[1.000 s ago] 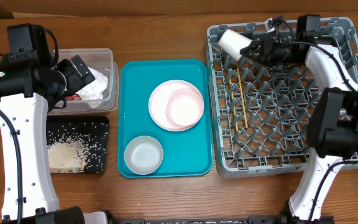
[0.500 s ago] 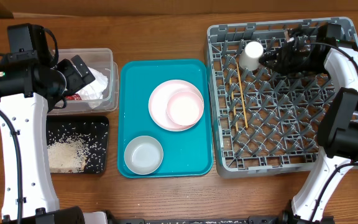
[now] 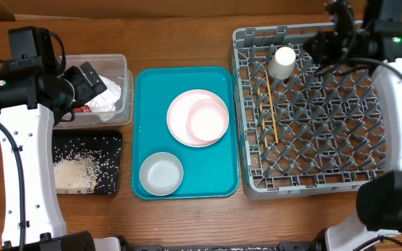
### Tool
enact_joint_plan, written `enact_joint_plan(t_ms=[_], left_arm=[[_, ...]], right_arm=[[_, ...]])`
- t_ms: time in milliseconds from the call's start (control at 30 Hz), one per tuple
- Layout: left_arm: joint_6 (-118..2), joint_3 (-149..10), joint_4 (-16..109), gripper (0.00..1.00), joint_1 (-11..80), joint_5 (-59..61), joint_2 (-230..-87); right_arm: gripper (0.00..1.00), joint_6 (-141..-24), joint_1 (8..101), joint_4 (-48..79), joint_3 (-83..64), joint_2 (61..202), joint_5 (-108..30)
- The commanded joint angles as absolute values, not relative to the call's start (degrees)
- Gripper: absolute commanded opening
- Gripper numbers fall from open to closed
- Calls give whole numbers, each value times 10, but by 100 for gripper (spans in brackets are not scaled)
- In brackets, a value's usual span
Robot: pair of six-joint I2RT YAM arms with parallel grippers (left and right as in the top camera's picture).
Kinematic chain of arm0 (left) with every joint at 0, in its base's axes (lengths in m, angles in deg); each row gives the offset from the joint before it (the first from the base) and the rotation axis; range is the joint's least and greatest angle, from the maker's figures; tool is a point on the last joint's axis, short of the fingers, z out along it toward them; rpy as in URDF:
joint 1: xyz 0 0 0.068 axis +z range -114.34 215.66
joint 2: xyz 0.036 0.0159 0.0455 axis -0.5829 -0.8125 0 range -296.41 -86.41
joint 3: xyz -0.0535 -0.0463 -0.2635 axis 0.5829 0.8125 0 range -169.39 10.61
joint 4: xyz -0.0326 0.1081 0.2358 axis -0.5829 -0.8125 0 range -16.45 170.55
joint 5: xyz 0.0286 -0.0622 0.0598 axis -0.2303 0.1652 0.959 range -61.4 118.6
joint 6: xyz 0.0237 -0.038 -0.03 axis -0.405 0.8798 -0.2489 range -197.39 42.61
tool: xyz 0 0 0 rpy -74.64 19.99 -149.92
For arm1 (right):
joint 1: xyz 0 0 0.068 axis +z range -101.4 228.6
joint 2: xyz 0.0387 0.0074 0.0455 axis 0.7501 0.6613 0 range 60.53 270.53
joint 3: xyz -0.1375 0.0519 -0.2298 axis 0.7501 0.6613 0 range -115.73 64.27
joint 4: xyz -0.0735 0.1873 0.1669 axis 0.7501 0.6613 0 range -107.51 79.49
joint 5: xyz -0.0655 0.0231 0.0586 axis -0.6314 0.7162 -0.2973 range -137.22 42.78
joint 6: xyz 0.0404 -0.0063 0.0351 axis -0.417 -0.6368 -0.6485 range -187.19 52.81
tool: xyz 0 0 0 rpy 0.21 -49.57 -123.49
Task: Sort waste into correct bins and load items into the dishwasher
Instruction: 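Release the cup and move the right gripper back to the plates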
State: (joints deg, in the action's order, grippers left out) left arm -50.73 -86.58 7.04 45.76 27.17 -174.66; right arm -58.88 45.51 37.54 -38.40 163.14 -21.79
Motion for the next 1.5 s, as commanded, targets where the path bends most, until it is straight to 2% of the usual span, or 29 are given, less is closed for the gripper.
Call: enact_joint_plan(t_ms=[0,200,600,800,967,1167,1333,1467], left_arm=[[-512,-869,71,100,454,276,-1748],[-512,-869,71,100,454,276,-1748],[-512,-869,71,100,454,276,-1748],[-512,-869,71,100,454,275,-1748],[-512,-869,71,100,454,275,-1748],[-512,-869,71,100,454,275,-1748],[-512,-869,71,100,454,275,-1748],[-512,-869,71,100,454,275,-1748]], right_arm=[[4,-617,502,354,-386,1640,-384],[4,-645,519,334,-385,1684,-433],[4,-640,518,319,-385,1817,-403],[4,-640,518,337,-424,1789,-407],[4,-640,536,410,-488,1729,-368],[4,-641,589,476,-496,1659,-303],[10,-642,692,507,-484,1653,-291],[10,-645,772,483,-452,1656,-304]])
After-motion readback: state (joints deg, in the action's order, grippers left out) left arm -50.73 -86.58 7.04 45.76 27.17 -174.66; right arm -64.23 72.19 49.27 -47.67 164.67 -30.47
